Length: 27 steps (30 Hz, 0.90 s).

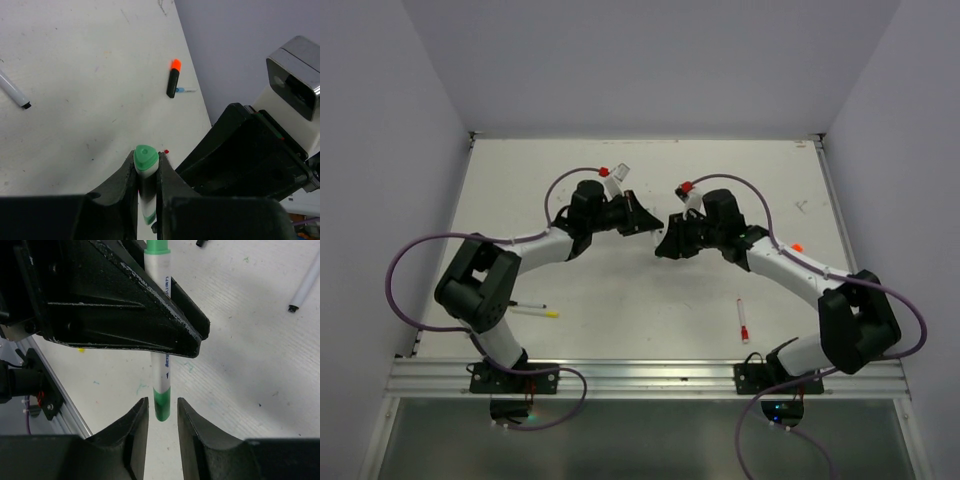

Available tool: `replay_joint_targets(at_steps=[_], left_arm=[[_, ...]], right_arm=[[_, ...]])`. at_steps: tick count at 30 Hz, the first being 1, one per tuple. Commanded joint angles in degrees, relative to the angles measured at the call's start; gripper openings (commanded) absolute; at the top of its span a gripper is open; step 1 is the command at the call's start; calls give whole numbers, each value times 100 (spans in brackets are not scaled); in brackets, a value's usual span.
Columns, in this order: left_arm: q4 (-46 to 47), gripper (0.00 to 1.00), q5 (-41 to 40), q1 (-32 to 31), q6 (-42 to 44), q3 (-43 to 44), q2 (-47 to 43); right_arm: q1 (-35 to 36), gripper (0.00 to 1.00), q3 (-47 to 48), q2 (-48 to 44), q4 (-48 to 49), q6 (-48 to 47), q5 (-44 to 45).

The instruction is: Open the pen caps

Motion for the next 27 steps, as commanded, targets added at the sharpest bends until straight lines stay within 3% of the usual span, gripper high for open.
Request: replay_joint_targets(at_steps=[1,9,12,15,18,19,23,27], left_arm=[[295,0,16,42,3,62,-46],[445,0,78,51,-156,1,-107],[428,0,69,43,-147,9,-125],[121,0,-123,69,-86,123,-108],[-739,0,-738,113,29,457,-116],[-1002,0,-914,130,20,519,-160],[-1058,0,-1276,393,-313,572,-231],[-1014,0,-1206,701,-341,555,-301]], right_arm=[[4,35,249,128,120,-91,-132],[39,32,293,409,339,23,-282],[48,0,329,427,322,5,-195],[170,0,329,401,200,-30,42],[581,0,302,304,-152,-179,937],[740,0,302,295,-275,-223,1732],[1506,0,180,312,-583,-373,3282],[1718,0,65,295,-653,-320,3796]])
